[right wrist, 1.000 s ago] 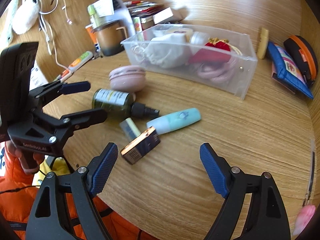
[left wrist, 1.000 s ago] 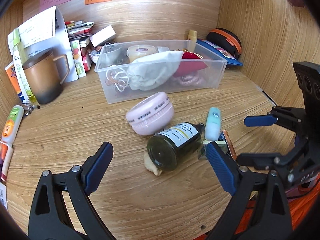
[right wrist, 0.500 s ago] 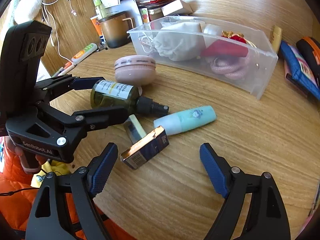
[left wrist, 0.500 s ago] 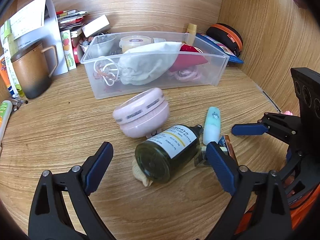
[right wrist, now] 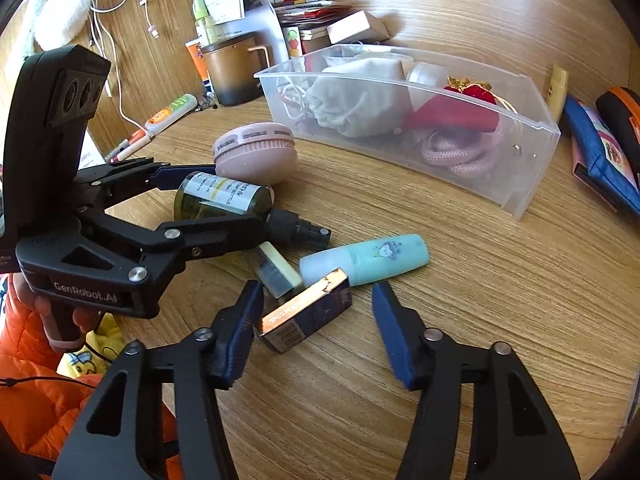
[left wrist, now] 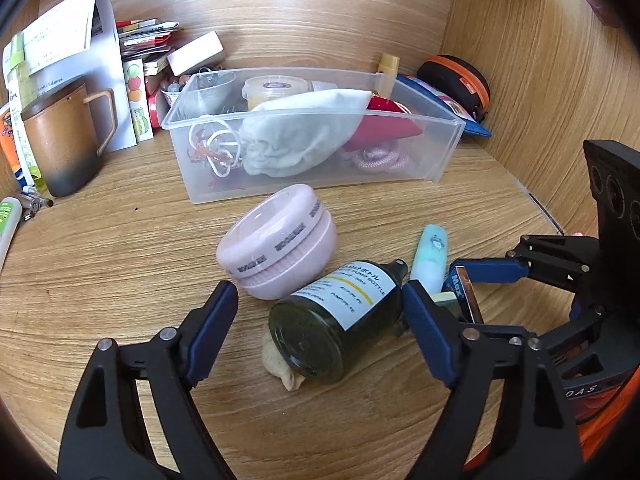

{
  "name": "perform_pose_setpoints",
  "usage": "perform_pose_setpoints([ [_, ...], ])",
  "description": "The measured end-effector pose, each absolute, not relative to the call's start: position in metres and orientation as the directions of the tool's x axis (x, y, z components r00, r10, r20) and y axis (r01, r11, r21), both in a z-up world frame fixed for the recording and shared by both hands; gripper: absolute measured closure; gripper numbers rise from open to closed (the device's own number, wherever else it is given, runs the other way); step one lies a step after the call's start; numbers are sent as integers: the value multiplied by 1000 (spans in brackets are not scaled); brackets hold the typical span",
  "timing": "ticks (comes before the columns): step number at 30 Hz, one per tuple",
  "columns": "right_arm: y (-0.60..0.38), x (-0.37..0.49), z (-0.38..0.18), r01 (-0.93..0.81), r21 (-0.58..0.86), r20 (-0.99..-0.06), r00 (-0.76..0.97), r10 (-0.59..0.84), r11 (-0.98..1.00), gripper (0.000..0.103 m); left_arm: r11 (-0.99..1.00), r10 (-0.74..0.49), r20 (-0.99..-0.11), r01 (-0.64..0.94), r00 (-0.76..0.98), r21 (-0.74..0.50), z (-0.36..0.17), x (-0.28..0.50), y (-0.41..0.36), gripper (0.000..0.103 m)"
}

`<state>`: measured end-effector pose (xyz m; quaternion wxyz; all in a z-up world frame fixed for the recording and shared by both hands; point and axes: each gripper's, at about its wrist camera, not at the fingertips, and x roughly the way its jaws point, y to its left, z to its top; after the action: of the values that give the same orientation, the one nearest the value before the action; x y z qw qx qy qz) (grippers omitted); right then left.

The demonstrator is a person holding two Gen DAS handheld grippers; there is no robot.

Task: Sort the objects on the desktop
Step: 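Grasp the dark green bottle with the left gripper while the right grasps the gold box, then lift and carry the green bottle and gold box toward the clear box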

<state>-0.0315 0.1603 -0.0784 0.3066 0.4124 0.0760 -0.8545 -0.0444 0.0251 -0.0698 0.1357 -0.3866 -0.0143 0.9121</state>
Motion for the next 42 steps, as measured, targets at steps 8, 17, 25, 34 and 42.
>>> perform_pose_setpoints([
  [8,162,-33,-76,597,126,-733,-482,-480,-792,64,-964,264,-698,-213,-666,-161,-74,-48,23,26],
  [17,170,-34,-70,580,132,-721,-500,-480,-804,67,-958,283,-707,-229,-648,-174,-80,-46,24,48],
  [25,183,-38,-63,547,149,-712,-519,-473,-824,67,-958,281,-702,-228,-654,-172,-78,-43,22,56],
  [34,193,-42,-50,525,176,-685,-543,-487,-833,67,-954,297,-686,-242,-664,-180,-71,-41,23,62],
  [42,196,-44,-42,521,176,-671,-557,-489,-835,67,-951,306,-672,-255,-675,-176,-64,-36,26,62],
])
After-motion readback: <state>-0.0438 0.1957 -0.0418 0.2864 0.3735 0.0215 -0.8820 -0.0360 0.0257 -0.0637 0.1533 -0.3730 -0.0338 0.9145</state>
